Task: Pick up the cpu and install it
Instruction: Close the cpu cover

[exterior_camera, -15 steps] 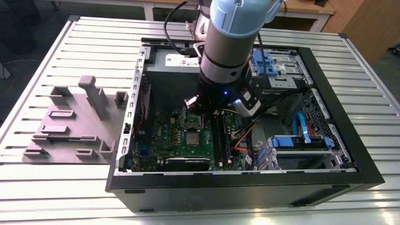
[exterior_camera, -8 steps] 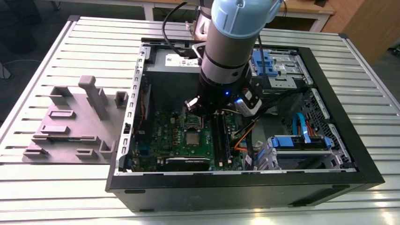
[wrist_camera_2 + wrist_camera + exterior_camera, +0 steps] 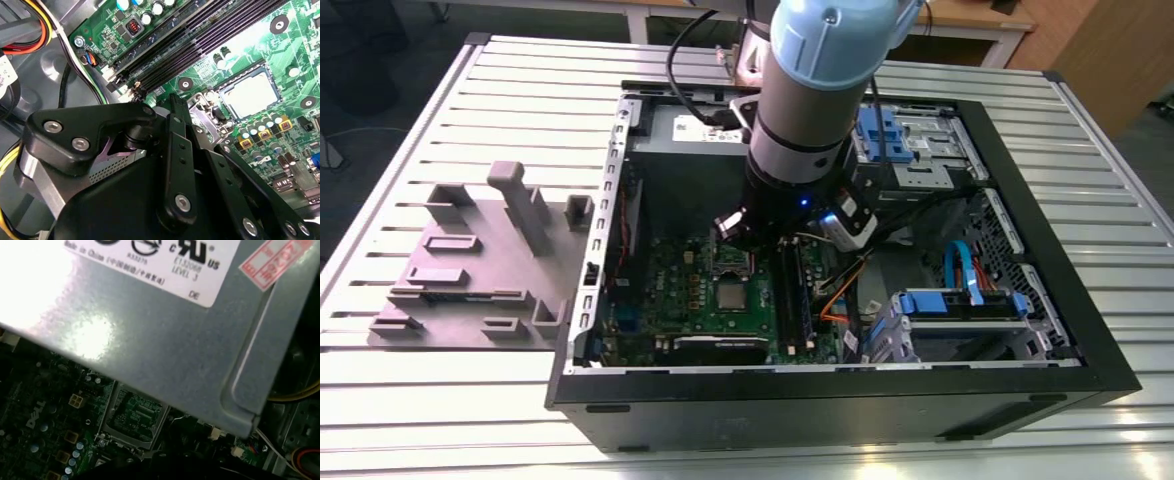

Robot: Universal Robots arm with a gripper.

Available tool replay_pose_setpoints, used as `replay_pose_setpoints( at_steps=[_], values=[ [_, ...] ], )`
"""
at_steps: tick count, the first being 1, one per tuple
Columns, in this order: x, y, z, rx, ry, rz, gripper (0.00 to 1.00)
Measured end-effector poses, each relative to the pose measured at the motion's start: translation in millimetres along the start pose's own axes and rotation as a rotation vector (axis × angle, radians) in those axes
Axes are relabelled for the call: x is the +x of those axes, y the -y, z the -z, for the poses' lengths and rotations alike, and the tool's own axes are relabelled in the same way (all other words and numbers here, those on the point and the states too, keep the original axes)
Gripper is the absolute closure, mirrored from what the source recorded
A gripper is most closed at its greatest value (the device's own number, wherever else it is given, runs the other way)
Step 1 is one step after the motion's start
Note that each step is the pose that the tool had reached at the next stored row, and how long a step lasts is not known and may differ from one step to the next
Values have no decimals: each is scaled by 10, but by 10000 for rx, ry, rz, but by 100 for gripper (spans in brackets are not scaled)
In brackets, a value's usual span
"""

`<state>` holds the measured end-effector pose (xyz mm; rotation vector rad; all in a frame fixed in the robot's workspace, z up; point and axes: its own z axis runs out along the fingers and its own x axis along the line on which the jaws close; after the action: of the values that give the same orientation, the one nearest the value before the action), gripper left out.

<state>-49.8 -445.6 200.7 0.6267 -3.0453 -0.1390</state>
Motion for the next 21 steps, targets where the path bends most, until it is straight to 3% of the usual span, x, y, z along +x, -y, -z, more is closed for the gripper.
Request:
replay_pose_setpoints(
  at_steps=[5, 9, 21],
  values=[
    [-7, -17, -10, 1, -5, 47, 90],
    [-7, -17, -13, 6, -55, 583, 90],
    [-9, -17, -30, 6, -57, 611, 90]
  ],
)
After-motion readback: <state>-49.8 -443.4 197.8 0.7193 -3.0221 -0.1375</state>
